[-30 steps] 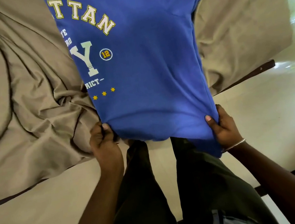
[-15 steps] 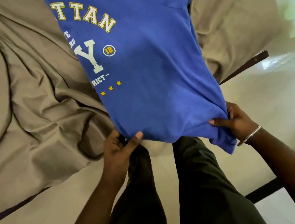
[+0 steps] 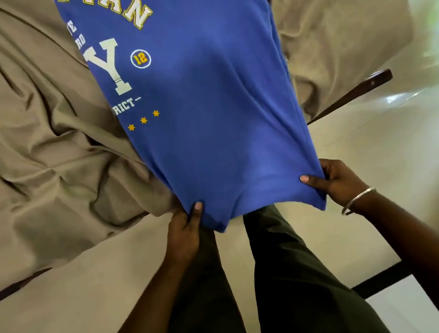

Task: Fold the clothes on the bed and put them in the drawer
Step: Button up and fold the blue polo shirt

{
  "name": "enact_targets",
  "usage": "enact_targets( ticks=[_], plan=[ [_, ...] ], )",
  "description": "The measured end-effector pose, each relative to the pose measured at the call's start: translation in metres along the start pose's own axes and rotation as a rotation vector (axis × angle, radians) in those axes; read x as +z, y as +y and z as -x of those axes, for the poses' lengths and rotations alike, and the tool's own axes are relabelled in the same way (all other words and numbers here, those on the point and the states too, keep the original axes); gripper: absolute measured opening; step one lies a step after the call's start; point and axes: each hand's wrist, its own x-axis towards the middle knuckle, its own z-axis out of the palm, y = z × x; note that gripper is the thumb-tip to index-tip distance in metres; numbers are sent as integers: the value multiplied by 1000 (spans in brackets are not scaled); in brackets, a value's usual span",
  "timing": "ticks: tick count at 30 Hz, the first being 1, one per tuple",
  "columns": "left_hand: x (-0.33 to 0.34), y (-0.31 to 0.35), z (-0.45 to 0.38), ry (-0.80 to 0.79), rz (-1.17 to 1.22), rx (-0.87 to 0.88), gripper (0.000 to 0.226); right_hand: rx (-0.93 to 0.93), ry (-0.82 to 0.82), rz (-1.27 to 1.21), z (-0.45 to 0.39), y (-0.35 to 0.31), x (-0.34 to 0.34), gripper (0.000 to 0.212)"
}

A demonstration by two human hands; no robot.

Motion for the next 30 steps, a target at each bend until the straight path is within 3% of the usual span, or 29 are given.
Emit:
enact_targets(
  ticks=[2,5,9,12,15,18,19,22,25,30],
  plan=[
    [4,-7,-4,-71,-56,-22,64,-13,24,3,-4,4,-1,9],
    [11,-14,1,-29,-216,5,22,-36,-8,54,-7,5,-5,11],
    [7,-17,3,108,-369,-8,31,-63,54,94,-10,9,-12,7],
    [12,-28,-5,95,-247,-68,26,-113,106,136,-14,16,-10,5],
    [17,-35,-7,31,-7,-161,19,-84,33,198,-19,23,-10,15],
    [15,-37,-16,-88,164,-149,80,-75,-58,304,-22,25,-11,44],
    [16,-37,-20,-111,194,-151,88,-78,-59,303,-23,25,-11,48],
    [25,-34,-25,-70,44,-111,68,-74,-28,268,-23,28,-18,50],
    [32,-29,-20,204,-286,-28,28,-75,0,370,-25,33,-29,44],
    [30,-29,-27,244,-428,-95,21,-74,-33,535,-37,39,-25,41]
  ],
)
